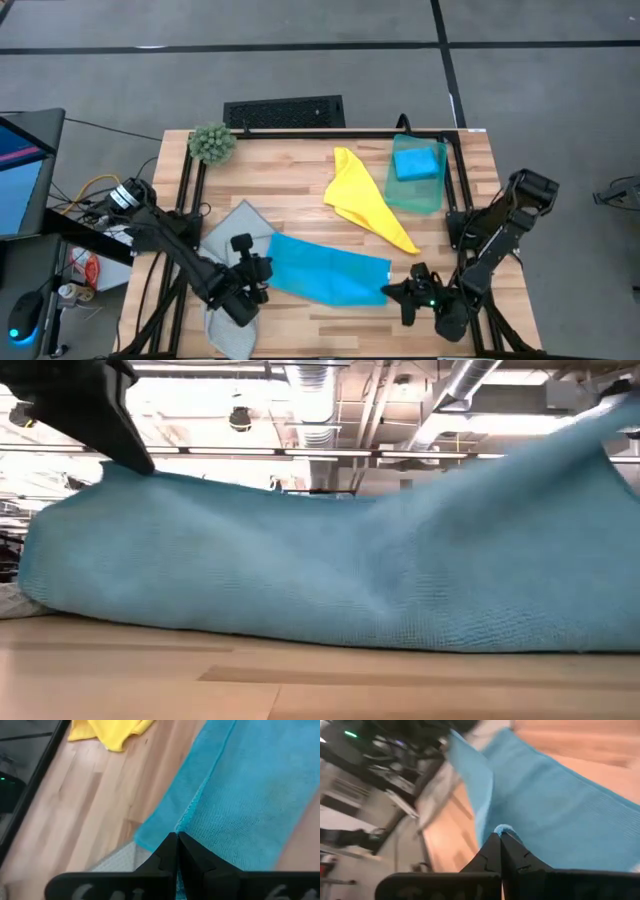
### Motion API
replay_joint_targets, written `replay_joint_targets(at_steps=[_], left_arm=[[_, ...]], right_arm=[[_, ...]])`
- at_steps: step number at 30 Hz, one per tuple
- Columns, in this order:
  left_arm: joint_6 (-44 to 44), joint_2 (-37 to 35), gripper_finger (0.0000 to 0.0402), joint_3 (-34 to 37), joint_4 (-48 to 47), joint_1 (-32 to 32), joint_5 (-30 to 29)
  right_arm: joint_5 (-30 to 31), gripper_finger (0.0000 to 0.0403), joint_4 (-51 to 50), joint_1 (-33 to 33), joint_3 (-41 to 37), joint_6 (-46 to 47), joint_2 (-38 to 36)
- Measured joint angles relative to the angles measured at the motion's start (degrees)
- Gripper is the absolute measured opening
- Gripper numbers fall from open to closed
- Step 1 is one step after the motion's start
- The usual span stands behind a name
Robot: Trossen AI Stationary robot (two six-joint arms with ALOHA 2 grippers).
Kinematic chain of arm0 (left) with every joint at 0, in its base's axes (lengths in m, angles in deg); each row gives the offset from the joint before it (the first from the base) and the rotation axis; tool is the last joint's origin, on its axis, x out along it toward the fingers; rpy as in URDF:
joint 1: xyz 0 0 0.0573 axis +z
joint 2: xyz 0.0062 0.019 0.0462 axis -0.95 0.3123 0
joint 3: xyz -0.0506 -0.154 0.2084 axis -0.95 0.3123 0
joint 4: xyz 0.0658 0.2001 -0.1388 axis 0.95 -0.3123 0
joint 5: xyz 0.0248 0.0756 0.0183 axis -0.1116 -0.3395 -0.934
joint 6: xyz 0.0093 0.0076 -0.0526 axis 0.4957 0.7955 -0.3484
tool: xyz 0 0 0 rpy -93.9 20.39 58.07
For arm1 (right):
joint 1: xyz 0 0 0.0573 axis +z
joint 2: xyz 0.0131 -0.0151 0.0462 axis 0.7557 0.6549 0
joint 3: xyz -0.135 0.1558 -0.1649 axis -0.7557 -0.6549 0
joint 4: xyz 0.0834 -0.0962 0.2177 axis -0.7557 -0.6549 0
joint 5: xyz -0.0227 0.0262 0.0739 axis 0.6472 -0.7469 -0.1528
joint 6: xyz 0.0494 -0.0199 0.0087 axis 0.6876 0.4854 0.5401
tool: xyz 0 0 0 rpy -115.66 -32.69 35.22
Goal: Fold microfiber towels
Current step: Fold the blue microfiber cloth
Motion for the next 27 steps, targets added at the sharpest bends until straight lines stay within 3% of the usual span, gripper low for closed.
replay_joint_targets(at_steps=[4,10,18,27], left_arm=[[0.5,0.0,0.0000,0.0,0.0,1.3,-0.2],[1.3,-0.1,0.0000,1.1,1.3,2.2,-1.9],[1.3,-0.1,0.0000,7.3,9.0,3.9,-1.4],[2.8,-0.1,0.0000,8.6,11.9,5.4,-1.4]], right_arm=[[-4.6,0.0008,-6.8,-0.5,0.0,6.9,-0.2],[-6.9,0.0008,-13.2,-0.9,0.0,14.0,-0.2],[-11.7,0.0008,-13.3,-2.1,0.0,15.9,-0.2],[-14.9,0.0031,-16.4,-2.8,0.0,16.4,-0.2]])
